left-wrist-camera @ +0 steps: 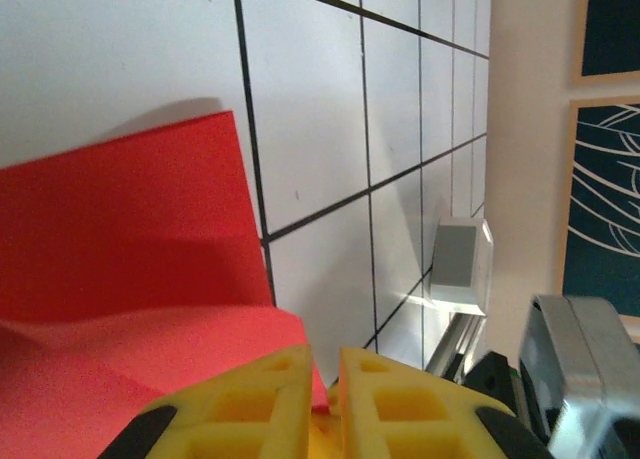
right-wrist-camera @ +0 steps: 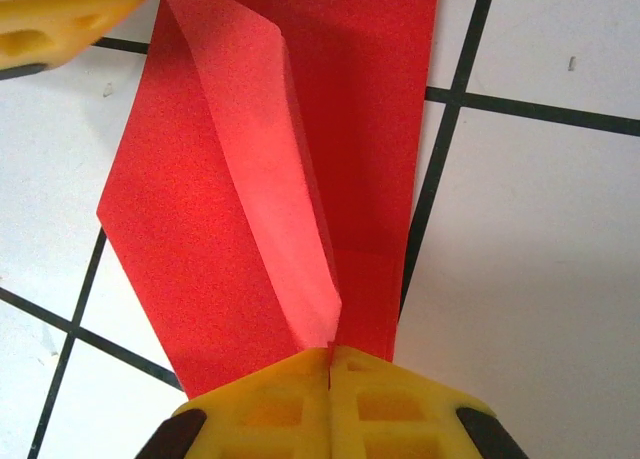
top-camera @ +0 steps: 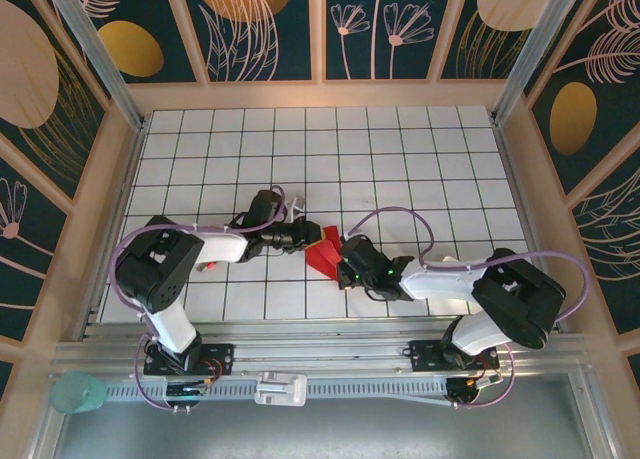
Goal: Fold a paper plane with a square sheet of paper (pick it up from the middle)
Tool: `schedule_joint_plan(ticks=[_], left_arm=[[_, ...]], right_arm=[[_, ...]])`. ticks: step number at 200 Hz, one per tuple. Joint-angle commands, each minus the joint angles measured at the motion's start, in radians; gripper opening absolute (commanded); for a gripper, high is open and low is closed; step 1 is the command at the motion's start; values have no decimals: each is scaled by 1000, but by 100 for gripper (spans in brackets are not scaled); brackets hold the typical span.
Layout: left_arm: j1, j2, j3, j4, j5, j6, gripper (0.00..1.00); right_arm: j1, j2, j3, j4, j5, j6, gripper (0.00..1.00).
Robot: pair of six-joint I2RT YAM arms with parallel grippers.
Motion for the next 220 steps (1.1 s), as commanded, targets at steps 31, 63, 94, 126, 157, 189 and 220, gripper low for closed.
schedule_joint_plan(ticks=[31,63,94,126,157,189,220], left_arm=[[5,86,35,-28,-45,51,10],[5,124,45,-34,-53,69,8],[5,149,33,-35,-59,84,2],[7,158,0,-8,-54,84,0],[6,157,-15,9,-50,81,0],[6,157,-14,11,-47,80,0],[6,155,-16,9,-47,81,0]], right_arm=[[17,-4,-9,-12,35,-8,7],[21,-5,-16,-5,30,-6,8],[16,-21,-9,-2,13,-18,13],[-8,-34,-10,28,-49,-4,19],[-45,-47,-18,67,-103,19,21],[-91,-46,-28,93,-179,36,19],[-101,-32,-35,111,-210,53,15]])
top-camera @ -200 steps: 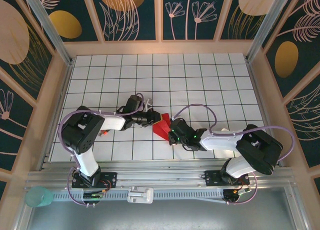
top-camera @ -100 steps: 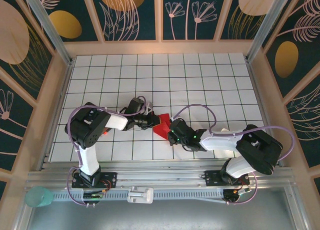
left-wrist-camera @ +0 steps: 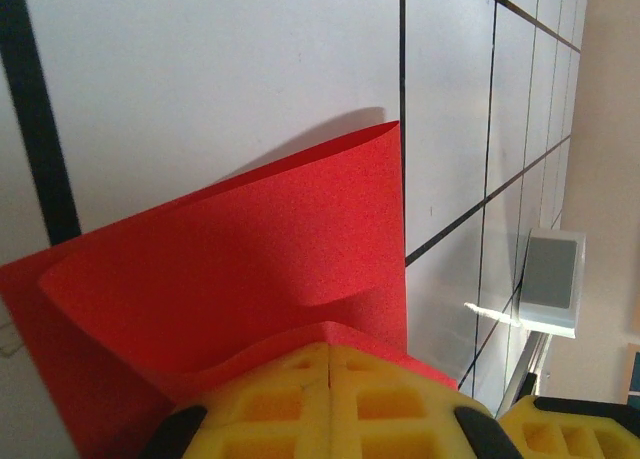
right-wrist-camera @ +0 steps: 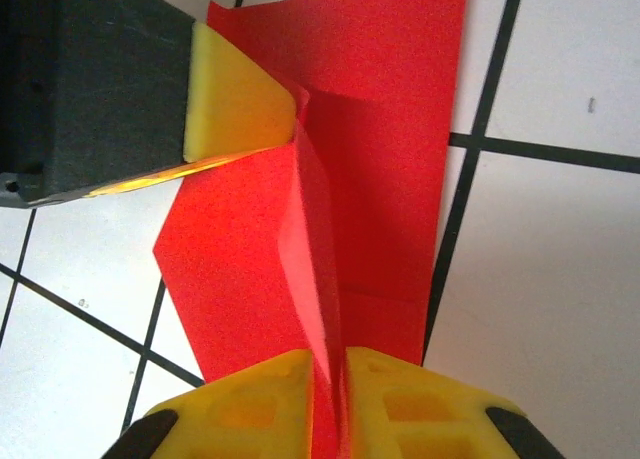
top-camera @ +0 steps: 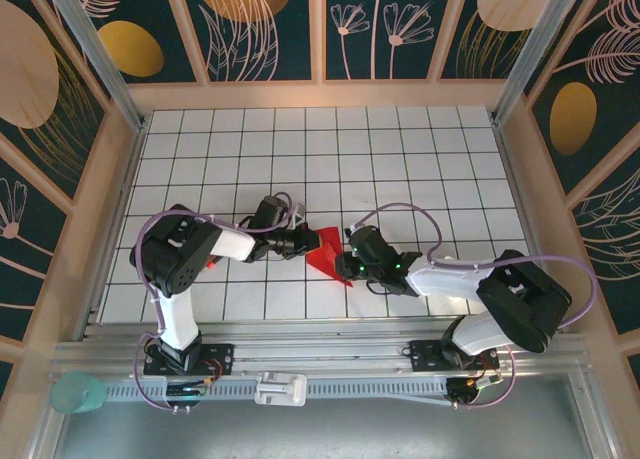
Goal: Fold a paper plane with a square sheet of paper (pick it up from the middle)
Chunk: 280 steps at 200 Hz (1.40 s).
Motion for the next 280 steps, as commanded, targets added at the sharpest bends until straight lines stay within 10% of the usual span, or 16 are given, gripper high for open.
schedule_joint_plan(ticks=[1,280], left_arm=[[4,26,-22,-12,-6,23,0],[5,13,-33,-27,-23,24,0]], right_arm=[[-6,-2,-17,40,-49,26,15],[18,29,-92,125,-80,108,8]])
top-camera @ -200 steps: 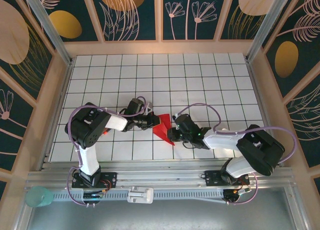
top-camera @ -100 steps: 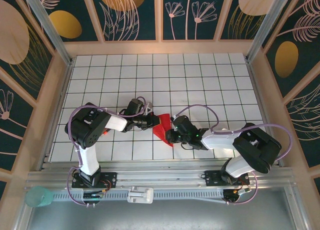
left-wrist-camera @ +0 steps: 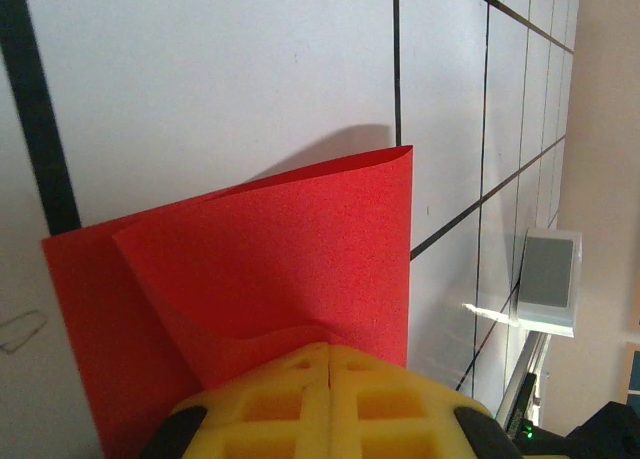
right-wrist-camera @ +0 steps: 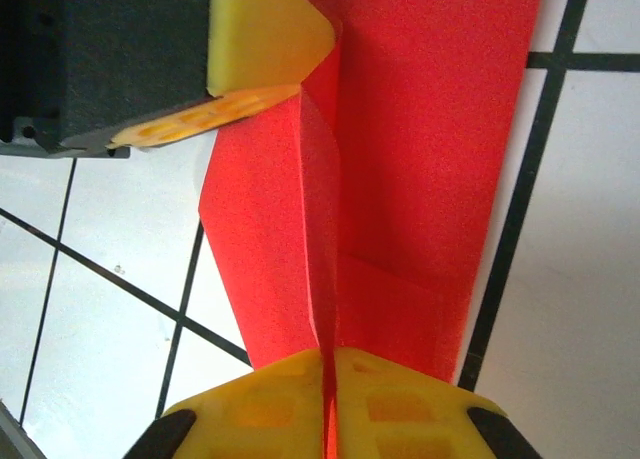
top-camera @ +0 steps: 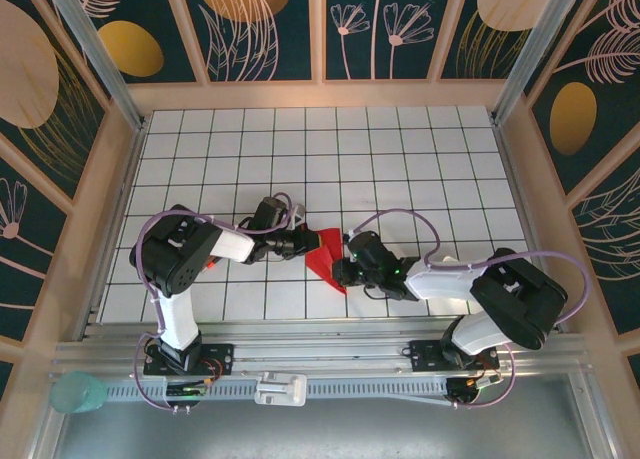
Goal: Fold a paper plane with a square sheet of paper (pick it up from the middle)
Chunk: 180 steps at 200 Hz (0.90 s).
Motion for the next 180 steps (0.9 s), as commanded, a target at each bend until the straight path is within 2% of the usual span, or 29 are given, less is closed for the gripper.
schedule_joint_plan(ticks=[1,76,132,180], left_arm=[[5,12,-17,-59,-23,24,0],[5,15,-5,-73,-30,26,0],[5,16,-1,-83,-33,31,0],[5,19,-2,-83,-34,29,0]], right_arm=[[-7,3,-45,31,-14,38,8],[-26,-10,-123,158,-82,118,6],[-32,-75,-124,106,-92,119,17],[11,-112,-134,71,-55,149,17]])
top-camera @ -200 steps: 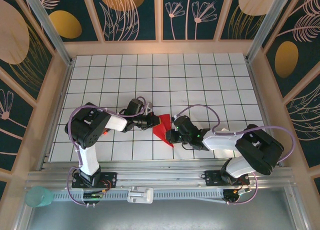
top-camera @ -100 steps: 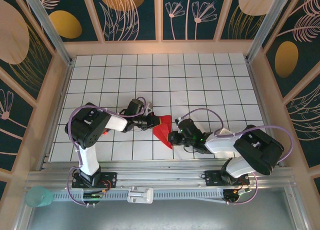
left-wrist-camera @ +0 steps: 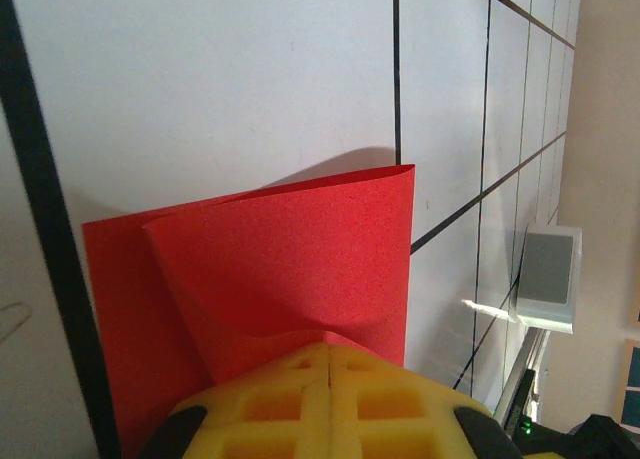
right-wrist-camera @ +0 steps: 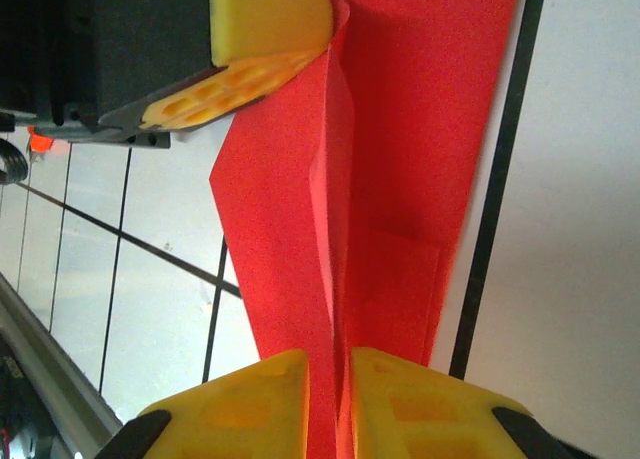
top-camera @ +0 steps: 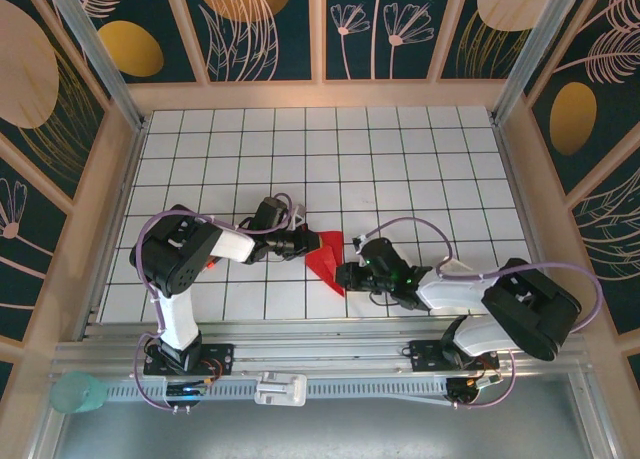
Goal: Fold a paper plane with a square sheet of paper (pick it up from the middle)
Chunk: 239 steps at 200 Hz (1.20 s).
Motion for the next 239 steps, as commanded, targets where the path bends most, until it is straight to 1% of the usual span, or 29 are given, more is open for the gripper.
schedule_joint_plan(ticks=[1,73,119,136,156,186,212,239], left_arm=[[5,19,-4,-74,-35,28,0],[5,16,1,-77,-34,29,0],[4,18,0,-79,-33,31,0],[5,16,-1,-80,-32,32,0],[5,9,-1,-81,-29,30,0],[5,-4,-4,-75,-30,21,0],[5,1,-4,-74,-29,18,0],[5,1,-5,-70,-30,17,0]], right_arm=[[25,-18,-17,-38,24,27,17],[94,40,2,-31,81,76,6],[134,102,29,-49,116,100,4],[141,101,41,-73,133,94,4],[127,60,45,-120,156,73,10],[101,-10,46,-168,157,40,16],[104,-41,28,-144,132,59,18],[132,-37,13,-121,133,92,19]])
